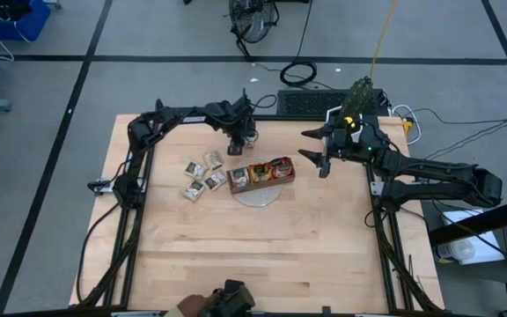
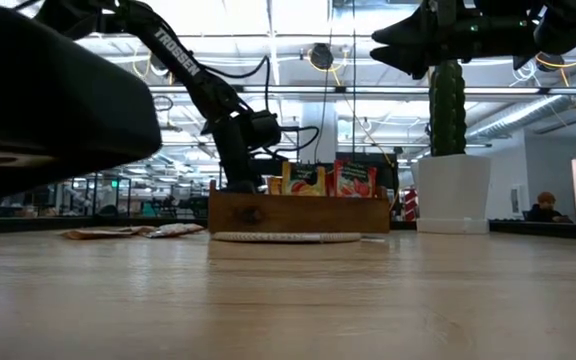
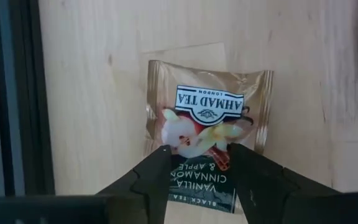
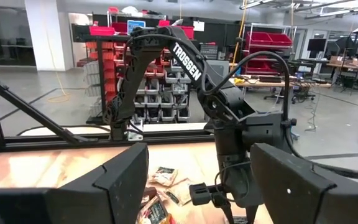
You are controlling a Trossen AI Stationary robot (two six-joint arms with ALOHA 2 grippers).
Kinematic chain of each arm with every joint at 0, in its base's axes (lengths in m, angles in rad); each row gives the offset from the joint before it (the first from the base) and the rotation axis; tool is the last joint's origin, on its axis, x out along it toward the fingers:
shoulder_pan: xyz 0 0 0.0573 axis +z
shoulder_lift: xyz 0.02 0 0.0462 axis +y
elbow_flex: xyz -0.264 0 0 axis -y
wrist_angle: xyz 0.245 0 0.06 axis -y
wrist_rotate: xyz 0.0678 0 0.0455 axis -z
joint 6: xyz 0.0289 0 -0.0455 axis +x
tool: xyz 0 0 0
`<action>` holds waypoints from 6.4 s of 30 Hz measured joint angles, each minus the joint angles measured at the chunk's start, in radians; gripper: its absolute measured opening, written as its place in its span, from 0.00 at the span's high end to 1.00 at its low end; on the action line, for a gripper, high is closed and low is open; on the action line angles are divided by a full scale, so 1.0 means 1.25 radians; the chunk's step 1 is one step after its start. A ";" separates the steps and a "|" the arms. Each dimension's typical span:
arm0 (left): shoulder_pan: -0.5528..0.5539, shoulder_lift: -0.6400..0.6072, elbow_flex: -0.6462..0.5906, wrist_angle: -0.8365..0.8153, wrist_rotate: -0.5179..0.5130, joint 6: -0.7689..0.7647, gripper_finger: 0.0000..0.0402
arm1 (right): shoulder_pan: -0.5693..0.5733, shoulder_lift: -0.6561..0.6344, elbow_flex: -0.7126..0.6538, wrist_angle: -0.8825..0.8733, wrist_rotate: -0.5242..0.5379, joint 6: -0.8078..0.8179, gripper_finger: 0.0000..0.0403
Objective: Pick & Place Tea
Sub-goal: Put the tan gold tea bag into the left section of the wood organizer
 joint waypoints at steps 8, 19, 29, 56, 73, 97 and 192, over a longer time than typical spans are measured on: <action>-0.015 0.007 0.006 -0.044 -0.025 0.048 0.87 | 0.000 0.000 0.000 0.003 0.000 0.007 0.35; -0.029 -0.011 0.007 -0.062 -0.098 0.047 0.99 | 0.000 0.000 0.000 -0.015 -0.002 0.019 0.35; -0.005 -0.055 0.126 0.011 -0.274 -0.124 0.78 | 0.000 0.000 0.000 -0.017 -0.002 0.019 0.35; -0.014 0.062 0.253 -0.164 -0.092 -0.369 0.51 | 0.000 0.000 -0.001 -0.015 -0.002 0.041 0.35; 0.030 0.123 0.257 -0.340 0.010 -0.249 0.90 | 0.000 0.000 -0.001 -0.010 -0.002 0.066 0.35; -0.079 0.015 0.099 -0.158 0.025 -0.268 1.00 | 0.000 0.000 -0.001 -0.075 -0.003 0.033 0.35; -0.288 -0.686 -0.694 0.750 -0.015 -0.474 0.96 | 0.002 -0.272 0.000 -0.320 0.004 -0.087 0.35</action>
